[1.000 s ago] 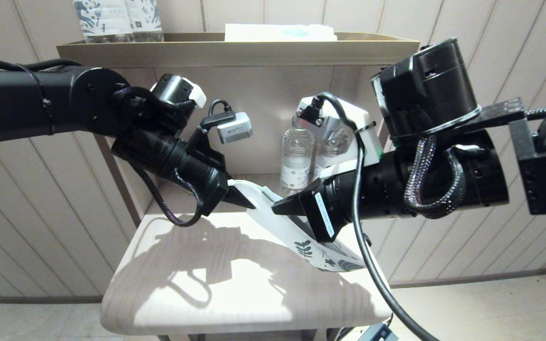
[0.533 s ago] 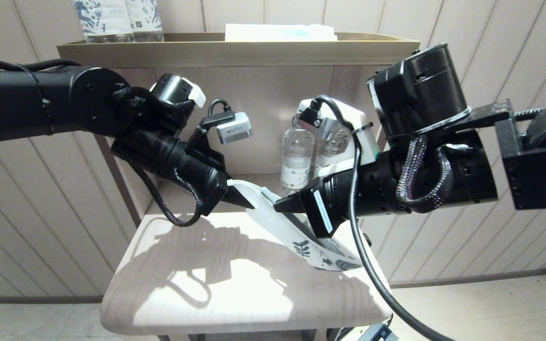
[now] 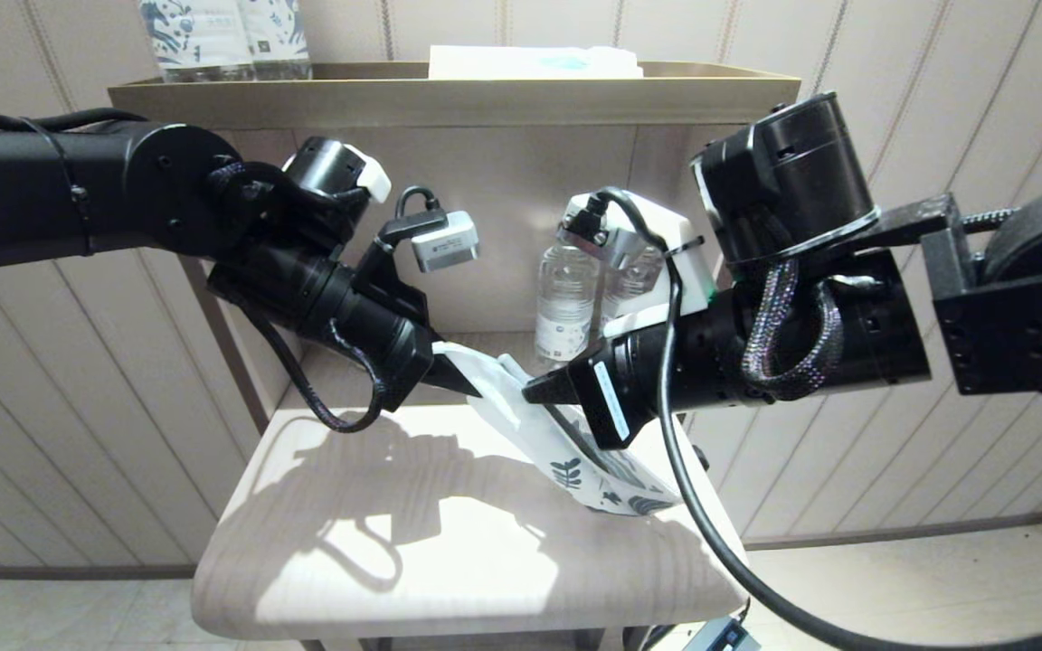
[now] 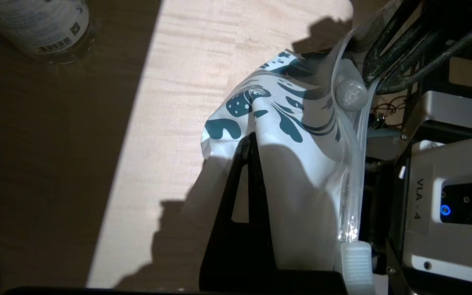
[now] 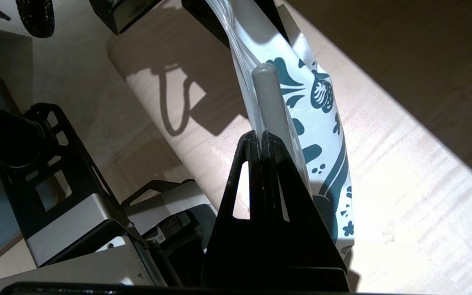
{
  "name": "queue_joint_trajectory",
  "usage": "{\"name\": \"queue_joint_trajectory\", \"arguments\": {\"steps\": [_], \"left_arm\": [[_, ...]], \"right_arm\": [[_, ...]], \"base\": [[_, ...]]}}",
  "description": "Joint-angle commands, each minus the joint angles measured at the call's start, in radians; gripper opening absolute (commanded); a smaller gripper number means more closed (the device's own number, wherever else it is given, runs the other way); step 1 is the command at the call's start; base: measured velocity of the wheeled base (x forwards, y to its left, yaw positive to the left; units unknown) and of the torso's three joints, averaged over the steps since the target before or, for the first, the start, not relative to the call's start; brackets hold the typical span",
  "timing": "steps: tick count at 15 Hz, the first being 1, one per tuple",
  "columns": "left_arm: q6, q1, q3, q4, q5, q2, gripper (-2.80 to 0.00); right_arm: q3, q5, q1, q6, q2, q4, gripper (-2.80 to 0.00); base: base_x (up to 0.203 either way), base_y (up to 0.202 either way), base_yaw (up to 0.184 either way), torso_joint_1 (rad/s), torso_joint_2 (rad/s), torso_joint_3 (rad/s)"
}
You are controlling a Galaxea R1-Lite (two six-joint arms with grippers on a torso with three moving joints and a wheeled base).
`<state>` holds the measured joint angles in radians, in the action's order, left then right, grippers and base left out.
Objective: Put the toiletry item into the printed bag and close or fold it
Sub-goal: Place the toothbrush in the storage bag
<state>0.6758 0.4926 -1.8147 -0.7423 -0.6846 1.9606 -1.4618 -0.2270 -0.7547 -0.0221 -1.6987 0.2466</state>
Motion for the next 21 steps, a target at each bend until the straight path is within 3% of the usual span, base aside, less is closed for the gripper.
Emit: {"name": "queue_joint_trajectory", "arguments": {"steps": [1,21], "left_arm": [[0.004,0.003,-0.003,-0.003,-0.004,-0.001,-2.8],[0.002,0.003,-0.005,0.0,-0.006,0.011,-2.8]], "right_arm": [[0.005,-0.002,-0.002,0.001,-0.006,0.002,-2.8],[0.061,-0.002,0.01,0.014,0.051,0.0,-2.8]], "base": [[0.0,0.0,0.0,0.0,0.0,0.0],[0.0,0.0,0.0,0.0,0.0,0.0]]}}
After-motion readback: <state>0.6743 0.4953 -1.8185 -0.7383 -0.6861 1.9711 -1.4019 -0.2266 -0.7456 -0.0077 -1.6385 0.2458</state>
